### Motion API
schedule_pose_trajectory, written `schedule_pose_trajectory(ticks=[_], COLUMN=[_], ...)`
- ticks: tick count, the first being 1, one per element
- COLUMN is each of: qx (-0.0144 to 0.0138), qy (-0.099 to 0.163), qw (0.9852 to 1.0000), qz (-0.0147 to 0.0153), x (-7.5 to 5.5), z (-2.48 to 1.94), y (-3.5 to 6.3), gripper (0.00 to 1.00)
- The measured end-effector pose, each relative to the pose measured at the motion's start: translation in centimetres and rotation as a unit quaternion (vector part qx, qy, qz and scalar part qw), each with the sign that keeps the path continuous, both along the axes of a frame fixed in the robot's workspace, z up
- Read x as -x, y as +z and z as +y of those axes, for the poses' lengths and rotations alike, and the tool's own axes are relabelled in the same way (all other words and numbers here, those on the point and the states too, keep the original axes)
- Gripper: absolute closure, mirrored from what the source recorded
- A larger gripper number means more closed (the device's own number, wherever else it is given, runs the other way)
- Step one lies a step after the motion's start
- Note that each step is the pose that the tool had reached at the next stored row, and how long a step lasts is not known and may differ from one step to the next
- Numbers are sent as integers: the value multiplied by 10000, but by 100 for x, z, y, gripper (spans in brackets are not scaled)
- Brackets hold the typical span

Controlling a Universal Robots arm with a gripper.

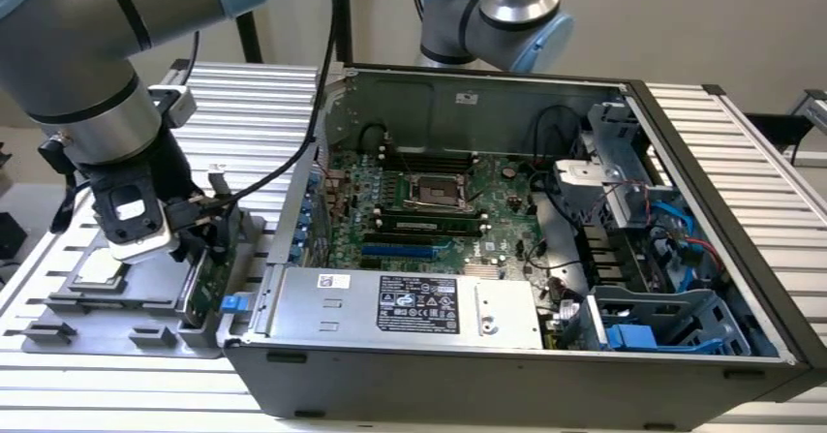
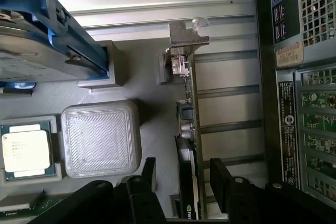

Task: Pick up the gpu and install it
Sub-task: 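Pick up the gpu and move the gpu toward the slot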

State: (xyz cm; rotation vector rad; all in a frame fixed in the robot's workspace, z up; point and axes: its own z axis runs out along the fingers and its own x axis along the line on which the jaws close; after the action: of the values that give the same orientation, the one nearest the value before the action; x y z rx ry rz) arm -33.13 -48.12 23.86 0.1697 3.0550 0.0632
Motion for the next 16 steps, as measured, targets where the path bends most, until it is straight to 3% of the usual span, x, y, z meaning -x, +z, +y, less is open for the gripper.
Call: schedule_pose_trajectory(ticks=[7,10,11,16], qx=[0,0,1,7], qy=[2,8,10,26], qw=[10000,10000,10000,10000], qz=[-14,-15,-16,-36], x=[1,0,0,-3], z=[23,27,29,32], y=[-17,-17,-17,-20], gripper=[46,55,62,62])
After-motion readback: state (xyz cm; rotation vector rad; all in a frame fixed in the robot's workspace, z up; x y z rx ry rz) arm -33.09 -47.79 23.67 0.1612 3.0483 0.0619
